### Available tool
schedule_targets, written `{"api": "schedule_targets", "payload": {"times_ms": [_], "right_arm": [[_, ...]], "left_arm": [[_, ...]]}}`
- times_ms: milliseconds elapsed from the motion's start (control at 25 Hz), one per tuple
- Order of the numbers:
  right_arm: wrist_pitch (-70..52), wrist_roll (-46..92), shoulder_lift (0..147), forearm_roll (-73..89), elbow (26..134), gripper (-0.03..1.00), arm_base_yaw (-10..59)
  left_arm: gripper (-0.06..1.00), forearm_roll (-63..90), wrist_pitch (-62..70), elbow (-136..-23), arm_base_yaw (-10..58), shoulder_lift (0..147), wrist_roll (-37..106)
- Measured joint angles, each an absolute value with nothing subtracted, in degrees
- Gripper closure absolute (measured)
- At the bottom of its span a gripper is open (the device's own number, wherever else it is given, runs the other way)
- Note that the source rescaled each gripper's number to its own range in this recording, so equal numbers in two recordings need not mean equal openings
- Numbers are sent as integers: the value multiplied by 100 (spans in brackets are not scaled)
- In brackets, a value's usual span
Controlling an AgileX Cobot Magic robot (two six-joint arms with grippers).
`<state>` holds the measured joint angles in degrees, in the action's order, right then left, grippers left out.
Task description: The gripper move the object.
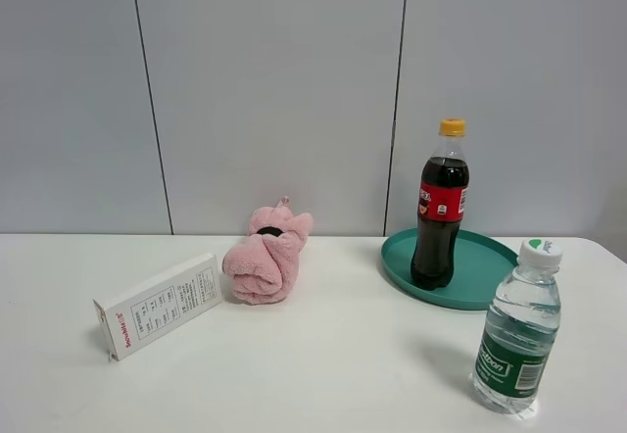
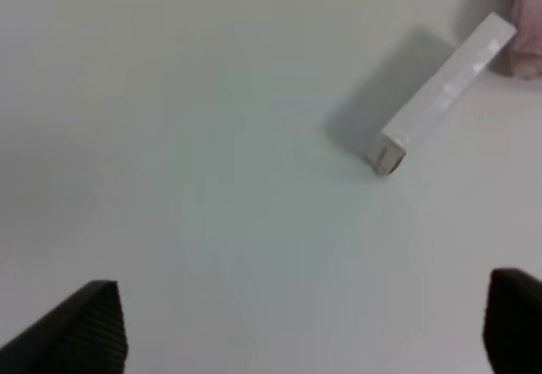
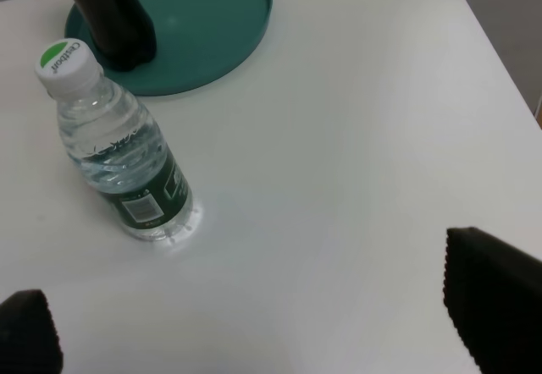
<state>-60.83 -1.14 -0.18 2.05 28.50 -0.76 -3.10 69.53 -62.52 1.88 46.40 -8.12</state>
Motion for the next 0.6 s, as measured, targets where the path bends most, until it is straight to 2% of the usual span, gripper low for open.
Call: {"api": "schedule_targets", "payload": {"times_ms": [280,600], "right_arm": [[-6083,-114,-18,205,2850,-3,-76],[-6083,-114,-18,205,2850,-3,-76]], "left_arm": [[29,-142,6969,-4413,160,2129,-977],[29,-166,6707,-3187,160,51,-903]]}}
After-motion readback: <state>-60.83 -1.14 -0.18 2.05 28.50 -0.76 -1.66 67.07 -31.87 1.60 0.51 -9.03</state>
